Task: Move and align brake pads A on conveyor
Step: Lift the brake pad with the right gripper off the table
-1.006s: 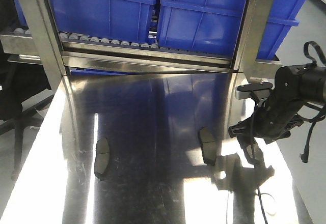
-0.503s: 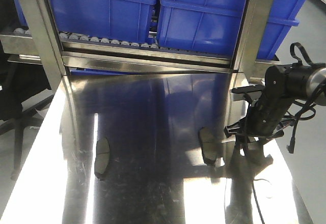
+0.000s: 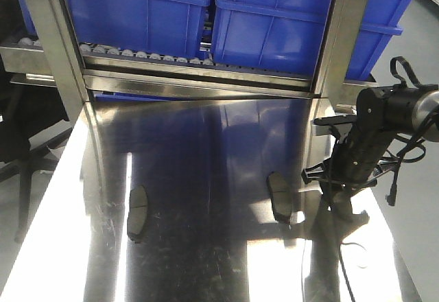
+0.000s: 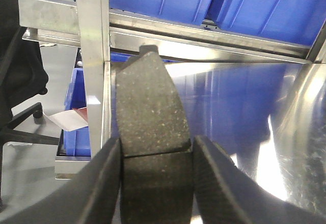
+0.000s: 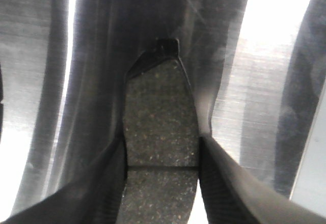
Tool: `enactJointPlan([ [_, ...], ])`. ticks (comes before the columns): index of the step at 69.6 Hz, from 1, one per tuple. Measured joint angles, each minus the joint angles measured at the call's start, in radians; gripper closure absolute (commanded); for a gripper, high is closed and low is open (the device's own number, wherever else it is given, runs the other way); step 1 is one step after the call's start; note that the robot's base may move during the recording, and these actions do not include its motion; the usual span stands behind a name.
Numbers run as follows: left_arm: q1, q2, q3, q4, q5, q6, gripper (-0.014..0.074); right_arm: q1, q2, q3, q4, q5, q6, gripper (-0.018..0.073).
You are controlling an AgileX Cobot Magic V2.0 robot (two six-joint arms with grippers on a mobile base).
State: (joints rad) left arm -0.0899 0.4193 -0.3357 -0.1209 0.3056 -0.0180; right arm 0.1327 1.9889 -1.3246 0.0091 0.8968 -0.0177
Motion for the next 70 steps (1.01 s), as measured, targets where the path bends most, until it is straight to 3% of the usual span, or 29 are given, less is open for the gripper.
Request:
enactJointPlan([
  [14,0.000,0.000,0.000,0.000,0.000,-0.001,0.0603,0.000,-0.039,0.000,0.002,-0.001,0.018,0.0575],
  [40,0.000,0.000,0.000,0.000,0.000,-0.001,0.0603,0.000,-0.279,0.045,0.002,-0.034,0.058,0.0568],
  [70,0.000,0.000,0.000,0.000,0.000,-0.001,0.0603,0.000,-0.755,0.374,-0.036,-0.192,0.068,0.0568],
])
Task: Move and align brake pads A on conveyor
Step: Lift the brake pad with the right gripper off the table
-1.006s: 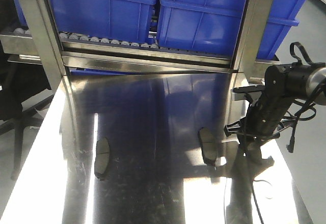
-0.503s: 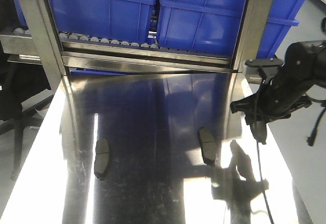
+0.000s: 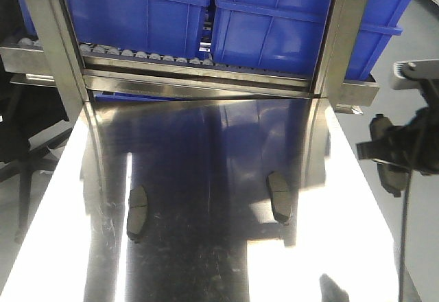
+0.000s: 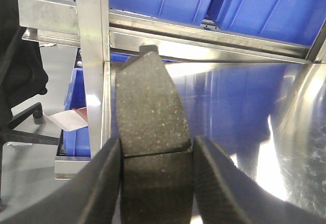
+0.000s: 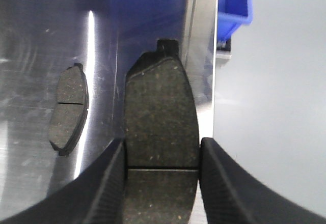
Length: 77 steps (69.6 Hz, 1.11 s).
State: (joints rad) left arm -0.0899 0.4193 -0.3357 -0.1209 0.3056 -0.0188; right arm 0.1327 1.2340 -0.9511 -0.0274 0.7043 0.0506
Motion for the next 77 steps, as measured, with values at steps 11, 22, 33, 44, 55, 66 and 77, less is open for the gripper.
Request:
enactJointPlan([
  [11,0.000,0.000,0.000,0.000,0.000,0.000,0.0603,0.000,-0.189,0.156,-0.004,-0.110,0.000,0.0568],
  [22,0.000,0.000,0.000,0.000,0.000,0.000,0.0603,0.000,-0.367,0.294,-0.005,-0.202,0.000,0.0568],
  [33,0.000,0.000,0.000,0.000,0.000,0.000,0.0603,0.000,-0.543,0.412,-0.007,-0.221,0.000,0.0566],
  [44,0.000,0.000,0.000,0.000,0.000,0.000,0.0603,0.000,-0.703,0.508,-0.007,-0.224,0.000,0.0566],
  [55,0.000,0.000,0.000,0.000,0.000,0.000,0.0603,0.000,-0.816,0.553,-0.007,-0.229,0.000,0.0566],
  [66,0.000,0.000,0.000,0.000,0.000,0.000,0.0603,0.000,-0.846,0.553,-0.007,-0.235,0.000,0.0566],
  [77,0.000,0.000,0.000,0.000,0.000,0.000,0.0603,0.000,-0.846,0.553,-0.007,-0.235,0.000,0.0566],
])
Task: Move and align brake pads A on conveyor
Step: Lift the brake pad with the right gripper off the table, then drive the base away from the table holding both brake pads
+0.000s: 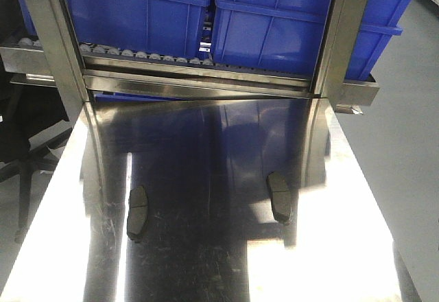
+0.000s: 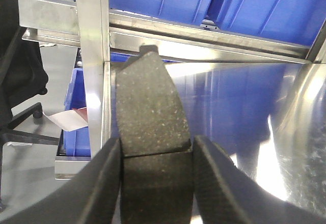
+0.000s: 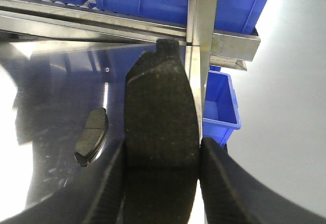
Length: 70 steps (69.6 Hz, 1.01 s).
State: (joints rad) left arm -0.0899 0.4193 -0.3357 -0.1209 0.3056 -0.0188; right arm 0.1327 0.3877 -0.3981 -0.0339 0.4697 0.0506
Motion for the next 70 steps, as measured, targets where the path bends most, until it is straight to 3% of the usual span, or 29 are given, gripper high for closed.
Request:
enactJointPlan([
  [70,0.000,0.000,0.000,-0.001,-0.001,0.000,0.0603,0.000,0.000,0.000,-0.002,0.000,0.000,0.0566],
])
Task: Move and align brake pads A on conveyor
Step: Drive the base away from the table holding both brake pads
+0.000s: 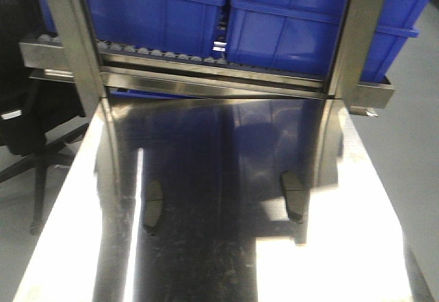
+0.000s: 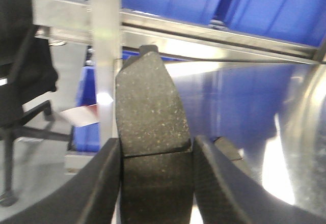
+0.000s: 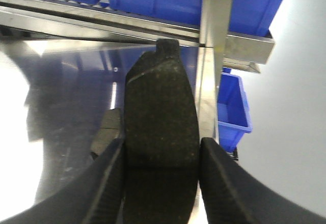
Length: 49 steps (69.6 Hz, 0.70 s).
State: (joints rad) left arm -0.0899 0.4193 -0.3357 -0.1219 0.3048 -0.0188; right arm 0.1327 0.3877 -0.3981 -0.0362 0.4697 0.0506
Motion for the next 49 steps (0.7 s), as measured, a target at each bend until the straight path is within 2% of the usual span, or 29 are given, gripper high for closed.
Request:
enactJointPlan([
  [49,0.000,0.000,0.000,0.000,-0.004,0.000,0.0603,0.000,0.000,0.000,0.000,0.000,0.000,0.0566],
])
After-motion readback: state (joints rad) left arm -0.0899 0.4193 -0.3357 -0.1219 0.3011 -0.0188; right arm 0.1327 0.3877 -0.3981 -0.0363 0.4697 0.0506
